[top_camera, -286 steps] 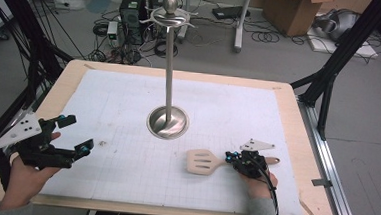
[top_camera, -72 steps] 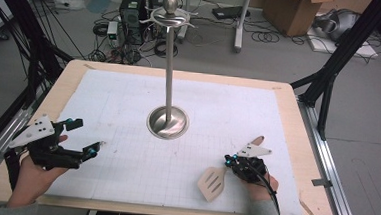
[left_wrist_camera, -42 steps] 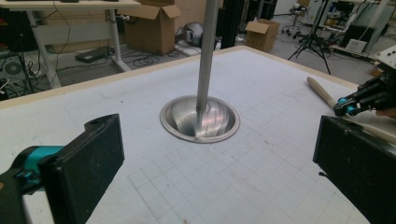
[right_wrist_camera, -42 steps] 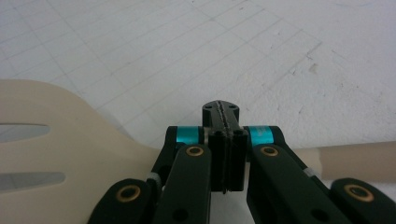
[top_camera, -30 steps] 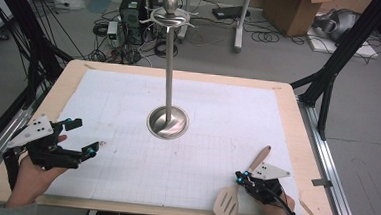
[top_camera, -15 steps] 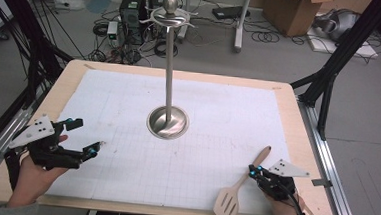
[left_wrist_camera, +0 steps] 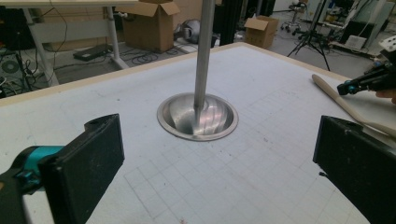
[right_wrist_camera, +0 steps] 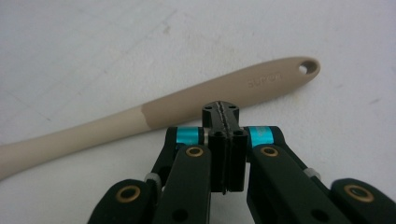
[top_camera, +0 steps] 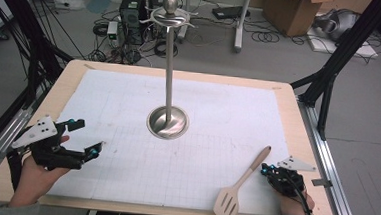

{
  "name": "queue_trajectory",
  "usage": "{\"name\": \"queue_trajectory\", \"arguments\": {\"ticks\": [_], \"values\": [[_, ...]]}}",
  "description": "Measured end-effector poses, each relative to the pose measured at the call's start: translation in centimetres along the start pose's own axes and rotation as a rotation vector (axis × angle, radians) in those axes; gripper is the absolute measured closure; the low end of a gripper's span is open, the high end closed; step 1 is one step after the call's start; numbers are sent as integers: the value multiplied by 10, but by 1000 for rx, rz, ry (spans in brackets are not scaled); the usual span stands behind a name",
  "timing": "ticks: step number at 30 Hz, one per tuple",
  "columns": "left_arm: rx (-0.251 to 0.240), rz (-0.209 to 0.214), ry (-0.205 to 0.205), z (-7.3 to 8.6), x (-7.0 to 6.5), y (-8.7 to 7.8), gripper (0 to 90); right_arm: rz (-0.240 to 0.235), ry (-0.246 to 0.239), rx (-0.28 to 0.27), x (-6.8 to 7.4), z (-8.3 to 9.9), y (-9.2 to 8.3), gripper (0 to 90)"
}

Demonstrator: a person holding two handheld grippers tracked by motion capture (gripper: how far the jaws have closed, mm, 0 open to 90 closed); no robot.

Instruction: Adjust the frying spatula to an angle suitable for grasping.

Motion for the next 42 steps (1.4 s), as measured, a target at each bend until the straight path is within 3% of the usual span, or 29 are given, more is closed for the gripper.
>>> {"name": "queue_trajectory", "arguments": {"ticks": [12, 18, 29, 36, 40, 42], "values": [[-5, -4, -5, -1, 1, -2, 23, -11, -6, 6, -1, -5, 6, 900], [1, -1, -5, 1, 0, 0, 23, -37, -3, -38, 1, -15, 11, 900], [-4, -1, -7, 0, 1, -2, 23, -43, 1, -39, 1, -26, 24, 900], [0, 2, -10, 1, 2, -1, 23, -46, -21, -39, 2, -32, 32, 900], [-10, 8, -1, 0, -1, -1, 23, -24, -87, -30, 5, -38, 39, 900], [-18, 11, 2, -1, -1, -2, 24, -30, -82, -29, 5, -39, 41, 900]]}}
Point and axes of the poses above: each handheld gripper's, and its own axes: y roughly forward along the jaws, z roughly out of its underside, x roughly to its left, the point moved 9 cm from there along y, roughly forward along the jaws, and after that the axes turned 10 degrees about -z, right-handed, at the moved point
